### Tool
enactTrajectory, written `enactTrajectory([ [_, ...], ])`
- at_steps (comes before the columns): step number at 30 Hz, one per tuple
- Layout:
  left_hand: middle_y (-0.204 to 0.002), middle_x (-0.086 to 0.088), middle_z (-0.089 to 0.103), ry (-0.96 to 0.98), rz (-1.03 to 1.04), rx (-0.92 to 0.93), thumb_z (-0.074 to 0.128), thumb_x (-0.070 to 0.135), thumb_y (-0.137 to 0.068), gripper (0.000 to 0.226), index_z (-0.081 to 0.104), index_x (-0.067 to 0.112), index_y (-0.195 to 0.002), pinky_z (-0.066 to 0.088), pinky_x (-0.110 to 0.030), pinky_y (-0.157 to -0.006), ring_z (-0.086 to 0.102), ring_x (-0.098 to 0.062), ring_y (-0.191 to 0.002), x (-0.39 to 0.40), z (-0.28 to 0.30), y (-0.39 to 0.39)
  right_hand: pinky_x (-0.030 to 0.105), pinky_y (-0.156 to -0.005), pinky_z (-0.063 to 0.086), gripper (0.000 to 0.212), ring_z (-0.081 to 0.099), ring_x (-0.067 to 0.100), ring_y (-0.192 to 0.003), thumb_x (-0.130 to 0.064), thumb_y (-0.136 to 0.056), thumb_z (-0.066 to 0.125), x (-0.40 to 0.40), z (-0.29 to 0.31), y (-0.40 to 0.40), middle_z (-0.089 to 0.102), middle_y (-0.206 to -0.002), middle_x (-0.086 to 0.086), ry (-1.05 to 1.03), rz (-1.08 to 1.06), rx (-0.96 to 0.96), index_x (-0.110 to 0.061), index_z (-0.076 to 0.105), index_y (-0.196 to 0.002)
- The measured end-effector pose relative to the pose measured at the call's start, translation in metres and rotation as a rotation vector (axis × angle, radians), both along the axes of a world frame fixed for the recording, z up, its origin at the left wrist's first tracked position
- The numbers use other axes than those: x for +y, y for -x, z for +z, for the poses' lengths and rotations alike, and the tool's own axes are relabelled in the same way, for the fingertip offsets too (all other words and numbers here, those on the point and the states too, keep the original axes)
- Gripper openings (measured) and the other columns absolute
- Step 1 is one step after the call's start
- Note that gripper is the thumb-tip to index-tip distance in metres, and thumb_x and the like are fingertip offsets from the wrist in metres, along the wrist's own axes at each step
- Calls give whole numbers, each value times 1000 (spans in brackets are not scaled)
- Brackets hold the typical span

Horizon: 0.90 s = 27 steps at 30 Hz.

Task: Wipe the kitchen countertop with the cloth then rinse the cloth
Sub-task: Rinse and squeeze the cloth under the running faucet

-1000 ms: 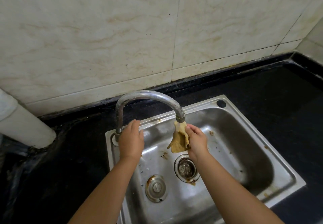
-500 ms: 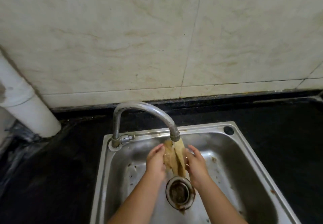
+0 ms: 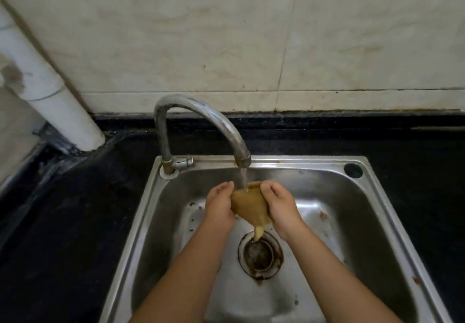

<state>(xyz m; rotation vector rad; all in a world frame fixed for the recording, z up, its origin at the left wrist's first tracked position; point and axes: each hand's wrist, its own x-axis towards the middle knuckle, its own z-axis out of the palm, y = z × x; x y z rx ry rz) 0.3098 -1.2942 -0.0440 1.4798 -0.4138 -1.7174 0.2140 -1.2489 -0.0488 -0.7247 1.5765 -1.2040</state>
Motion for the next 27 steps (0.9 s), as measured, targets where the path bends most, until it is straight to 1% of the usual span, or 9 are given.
enactTrajectory([
  [3, -83, -5, 53, 74, 54, -30, 50, 5, -91, 15, 52, 12, -104, 44, -25, -59, 50, -15, -71, -6, -7, 5, 19, -58, 40, 21, 47, 8, -67, -22, -98, 39, 3, 3, -8, 52, -75, -2, 51, 27, 52, -22, 49, -79],
  [5, -83, -3, 52, 125, 22, -65, 47, 6, -93, 20, 48, 15, -111, 44, -23, -57, 50, -13, -69, -4, -11, 11, 11, -52, 35, 25, 43, 5, -62, -23, -99, 36, 12, 3, -12, 46, -70, -5, 86, 103, 239, -25, 42, -74],
  [9, -83, -8, 53, 131, -42, -127, 40, 13, -96, 26, 51, 2, -117, 43, -22, -57, 51, -15, -68, 7, -18, 21, 13, -49, 35, 22, 46, 10, -62, -23, -100, 27, 21, -3, -20, 45, -69, -4, 60, 242, 530, -18, 36, -80],
  [11, -81, -9, 53, 123, -21, -123, 37, 11, -96, 26, 53, -2, -113, 43, -24, -57, 52, -16, -68, 12, -19, 23, 24, -58, 39, 19, 52, 18, -72, -26, -101, 25, 11, -7, -17, 50, -74, 0, -14, 263, 699, -14, 37, -91],
  [14, -78, -10, 54, 128, 49, -23, 37, 6, -96, 19, 54, 8, -88, 46, -26, -58, 53, -17, -67, 15, -14, 20, 33, -68, 43, 29, 60, 31, -85, -24, -101, 25, -12, -12, -9, 62, -88, 16, -41, 268, 887, -4, 46, -101],
  [18, -84, -10, 57, 174, 66, 11, 44, 13, -95, 14, 53, 15, -84, 49, -30, -65, 56, -19, -74, 12, -9, 9, 23, -55, 35, 22, 47, 13, -65, -21, -100, 29, -20, -10, -5, 47, -72, 1, 30, 198, 571, -12, 39, -83],
  [23, -101, -9, 55, 166, -1, -198, 54, 12, -90, 9, 51, 17, -97, 49, -31, -70, 55, -19, -84, 17, -29, -3, 21, -60, 40, 12, 48, 10, -72, -13, -99, 34, -18, -3, 6, 49, -80, -4, 89, 37, 229, -15, 46, -96],
  [25, -109, -14, 57, 71, -66, -224, 54, 20, -91, 26, 49, 9, -113, 50, -37, -80, 57, -25, -93, 17, -38, -5, 21, -64, 44, 15, 51, 11, -79, -11, -99, 35, -19, 1, 4, 53, -88, -3, 131, 49, 132, -18, 48, -99],
  [27, -117, -17, 58, -36, -160, -61, 47, 37, -93, 44, 50, 6, -123, 48, -40, -85, 57, -28, -103, 13, -35, -5, 17, -68, 45, 18, 53, 10, -84, -12, -99, 36, -18, 7, 2, 56, -90, -5, 158, 101, 95, -20, 51, -98],
])
